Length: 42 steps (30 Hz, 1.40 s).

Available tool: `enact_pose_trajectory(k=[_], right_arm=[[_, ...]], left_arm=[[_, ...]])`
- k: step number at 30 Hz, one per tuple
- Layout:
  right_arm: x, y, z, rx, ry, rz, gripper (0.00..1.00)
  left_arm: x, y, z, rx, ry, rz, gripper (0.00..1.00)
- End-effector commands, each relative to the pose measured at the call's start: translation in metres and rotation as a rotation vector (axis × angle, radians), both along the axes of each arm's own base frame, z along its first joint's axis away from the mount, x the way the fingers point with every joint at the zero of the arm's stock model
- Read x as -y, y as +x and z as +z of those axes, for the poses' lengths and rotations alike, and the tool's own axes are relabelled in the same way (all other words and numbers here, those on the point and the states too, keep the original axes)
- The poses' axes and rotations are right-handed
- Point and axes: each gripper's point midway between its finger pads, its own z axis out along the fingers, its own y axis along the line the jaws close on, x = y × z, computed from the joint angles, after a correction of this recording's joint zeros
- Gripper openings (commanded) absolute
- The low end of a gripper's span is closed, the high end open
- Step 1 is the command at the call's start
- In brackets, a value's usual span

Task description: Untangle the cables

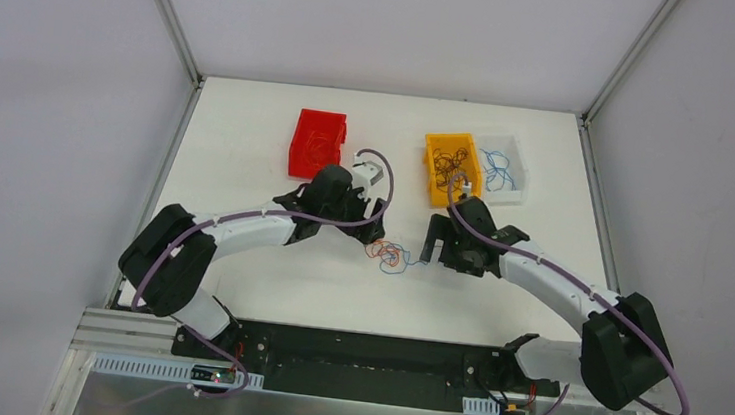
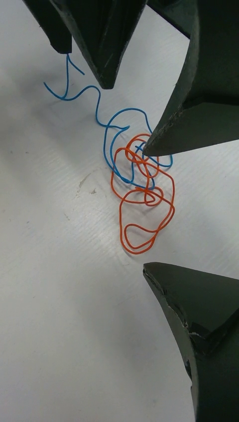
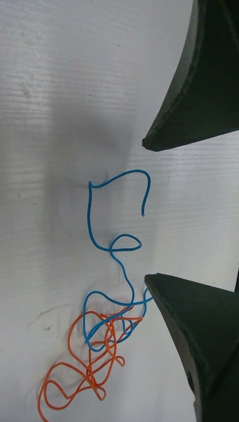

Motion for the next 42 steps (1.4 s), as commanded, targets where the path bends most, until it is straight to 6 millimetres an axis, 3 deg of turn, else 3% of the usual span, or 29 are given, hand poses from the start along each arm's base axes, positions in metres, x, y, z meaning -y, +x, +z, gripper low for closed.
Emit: enact_pose_trajectory(k=[1,5,9,16,17,21,23,24,27,30,32,38,42], right_arm=[[-0.012,0.007,-0.004,0.008,0.019,-0.029,0.97],[-0.016,0.018,-0.008,0.027,-0.035,-0.036,0.89],[-0.02,0.023,-0.014,0.052,-0.121,-0.008,0.73],[-0.025,0.02,-0.015,0.077,-0.167,0.03,0.03],[-0.026,0.019,-0.015,0.079,-0.159,0.033,0.0],[-0.03,0.018,-0.013,0.084,-0.14,0.04,0.0],[-0.03,0.017,-0.013,0.086,-0.138,0.041,0.0],[-0.03,0.017,-0.012,0.087,-0.137,0.04,0.0],[-0.027,0.018,-0.008,0.1,-0.143,0.029,0.0],[-0.012,0.022,-0.001,0.134,-0.185,-0.018,0.0],[0.005,0.027,0.005,0.15,-0.212,-0.085,0.0],[0.078,0.036,0.019,0.204,-0.156,-0.414,0.0],[0.126,0.034,0.036,0.298,-0.097,-0.638,0.0]], left_arm=[[0.007,0.002,-0.007,-0.091,0.017,-0.006,0.79],[0.008,0.002,-0.02,-0.143,0.044,0.001,0.78],[0.009,0.001,-0.027,-0.18,0.066,-0.004,0.75],[0.015,-0.005,-0.033,-0.235,0.064,-0.037,0.71],[0.016,-0.006,-0.034,-0.243,0.062,-0.042,0.71],[0.02,-0.004,-0.041,-0.268,0.069,-0.044,0.71],[0.018,-0.006,-0.05,-0.299,0.094,-0.034,0.63],[0.017,-0.005,-0.053,-0.307,0.108,-0.03,0.54],[0.013,-0.004,-0.059,-0.327,0.145,-0.021,0.01],[0.004,0.002,-0.055,-0.31,0.154,0.032,0.0],[-0.015,0.012,-0.051,-0.3,0.14,0.113,0.0],[-0.081,0.045,-0.038,-0.301,-0.059,0.423,0.0],[-0.123,0.051,-0.027,-0.232,-0.133,0.613,0.0]])
